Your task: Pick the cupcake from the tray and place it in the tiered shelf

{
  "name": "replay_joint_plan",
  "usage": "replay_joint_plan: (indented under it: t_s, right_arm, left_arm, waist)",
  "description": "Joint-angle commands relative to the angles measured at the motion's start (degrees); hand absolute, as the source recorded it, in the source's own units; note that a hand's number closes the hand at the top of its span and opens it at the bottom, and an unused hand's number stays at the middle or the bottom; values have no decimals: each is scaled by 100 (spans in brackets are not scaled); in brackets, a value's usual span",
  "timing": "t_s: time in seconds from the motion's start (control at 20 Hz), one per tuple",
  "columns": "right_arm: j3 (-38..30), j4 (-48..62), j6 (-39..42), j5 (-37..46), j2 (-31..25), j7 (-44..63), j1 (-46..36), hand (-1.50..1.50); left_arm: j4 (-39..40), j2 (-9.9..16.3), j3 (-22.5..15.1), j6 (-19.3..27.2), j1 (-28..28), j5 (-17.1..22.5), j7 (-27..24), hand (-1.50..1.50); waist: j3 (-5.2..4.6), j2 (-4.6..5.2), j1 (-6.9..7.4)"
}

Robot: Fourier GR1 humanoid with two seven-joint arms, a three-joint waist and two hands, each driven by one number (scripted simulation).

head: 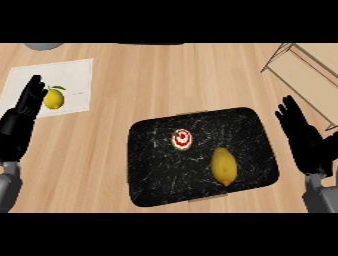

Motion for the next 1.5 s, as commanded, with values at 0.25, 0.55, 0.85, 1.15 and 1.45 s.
replay_joint_plan:
  t_s: [0.25, 0.55, 0.85, 1.15, 1.45]
  right_arm:
    - [390, -1115, -2731, 1596, 544, 1052, -602, -150]
    - [-9, 131, -4329, 2551, 434, 540, 234, 150]
    - [585, -665, -6253, 2676, 1831, -1069, 809, -150]
    - [1779, -1050, -5213, 3174, 1321, -51, 1270, -150]
    - [2198, -1109, -4738, 4820, 942, 2394, 633, -150]
  left_arm:
    - [-83, -814, -808, 308, 47, -478, 187, 0]
    - [-24, -847, -780, 155, -22, -253, 389, 0]
    - [-70, -1023, -1053, 227, -7, -478, 573, 0]
    - [51, -1136, -1000, 182, -38, -559, 541, 0]
    - [-88, -1196, -996, 279, -11, -593, 655, 0]
  waist:
    - [135, -253, -101]
    - [110, -171, -214]
    - [166, -223, -86]
    - [145, -207, -41]
    - [121, -203, -9]
